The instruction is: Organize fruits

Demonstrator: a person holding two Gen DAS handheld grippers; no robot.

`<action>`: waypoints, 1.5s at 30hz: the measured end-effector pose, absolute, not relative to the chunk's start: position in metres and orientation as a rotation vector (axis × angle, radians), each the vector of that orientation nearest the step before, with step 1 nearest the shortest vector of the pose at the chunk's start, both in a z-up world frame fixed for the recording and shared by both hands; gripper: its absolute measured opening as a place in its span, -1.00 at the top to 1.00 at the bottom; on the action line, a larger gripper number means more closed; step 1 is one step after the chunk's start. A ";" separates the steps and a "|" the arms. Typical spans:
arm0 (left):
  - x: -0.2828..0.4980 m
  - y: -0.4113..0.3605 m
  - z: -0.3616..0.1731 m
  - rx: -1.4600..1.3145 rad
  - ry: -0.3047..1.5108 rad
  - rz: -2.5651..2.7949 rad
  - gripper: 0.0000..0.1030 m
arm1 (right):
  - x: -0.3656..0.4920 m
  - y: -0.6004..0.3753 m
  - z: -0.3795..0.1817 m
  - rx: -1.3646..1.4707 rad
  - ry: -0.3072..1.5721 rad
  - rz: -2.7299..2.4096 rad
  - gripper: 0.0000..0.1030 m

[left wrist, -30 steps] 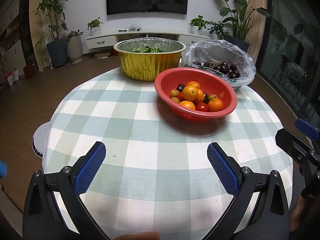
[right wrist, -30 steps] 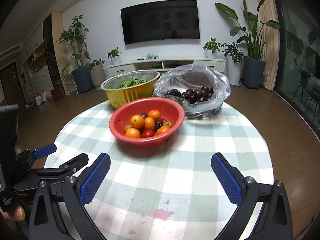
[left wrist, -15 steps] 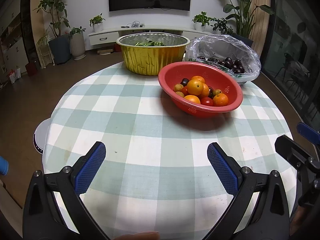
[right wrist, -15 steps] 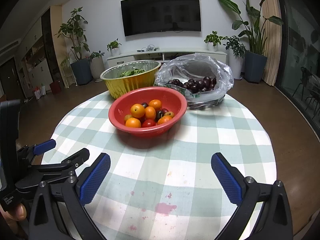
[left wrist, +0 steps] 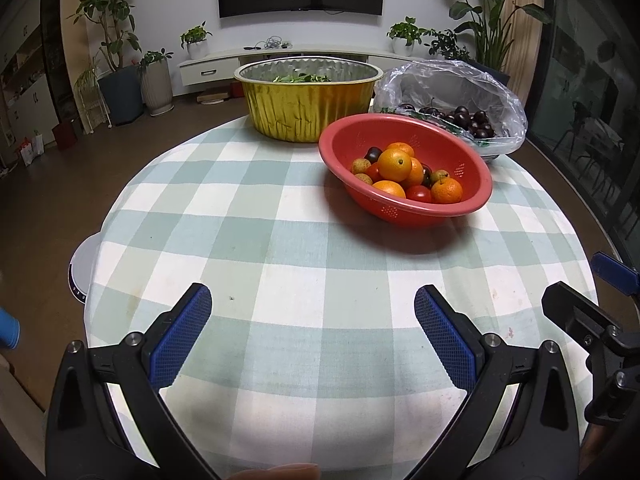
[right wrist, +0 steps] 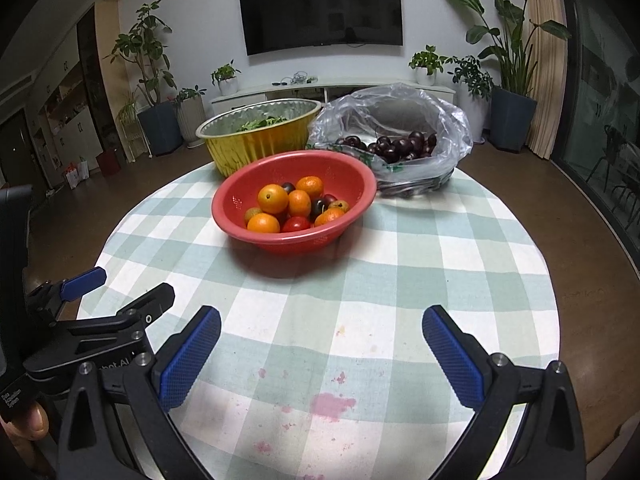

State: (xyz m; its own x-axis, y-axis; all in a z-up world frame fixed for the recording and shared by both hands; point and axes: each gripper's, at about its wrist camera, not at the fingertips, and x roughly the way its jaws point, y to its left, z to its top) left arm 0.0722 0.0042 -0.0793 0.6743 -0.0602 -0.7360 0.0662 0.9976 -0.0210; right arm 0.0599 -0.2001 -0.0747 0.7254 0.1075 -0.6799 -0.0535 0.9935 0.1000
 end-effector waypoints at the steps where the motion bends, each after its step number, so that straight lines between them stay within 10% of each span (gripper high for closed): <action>1: 0.072 0.004 -0.080 0.008 0.829 -0.070 -0.99 | 0.060 -0.200 -0.075 0.075 0.756 0.089 -1.00; 45: 0.075 0.004 -0.090 0.019 0.864 -0.062 -0.99 | 0.062 -0.198 -0.079 0.075 0.775 0.092 -1.00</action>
State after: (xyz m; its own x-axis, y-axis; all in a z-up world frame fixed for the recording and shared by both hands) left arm 0.0750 0.0039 -0.0897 0.6480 -0.0468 -0.7602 0.0624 0.9980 -0.0082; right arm 0.0623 -0.1980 -0.0790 0.7110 0.1106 -0.6945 -0.0552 0.9933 0.1017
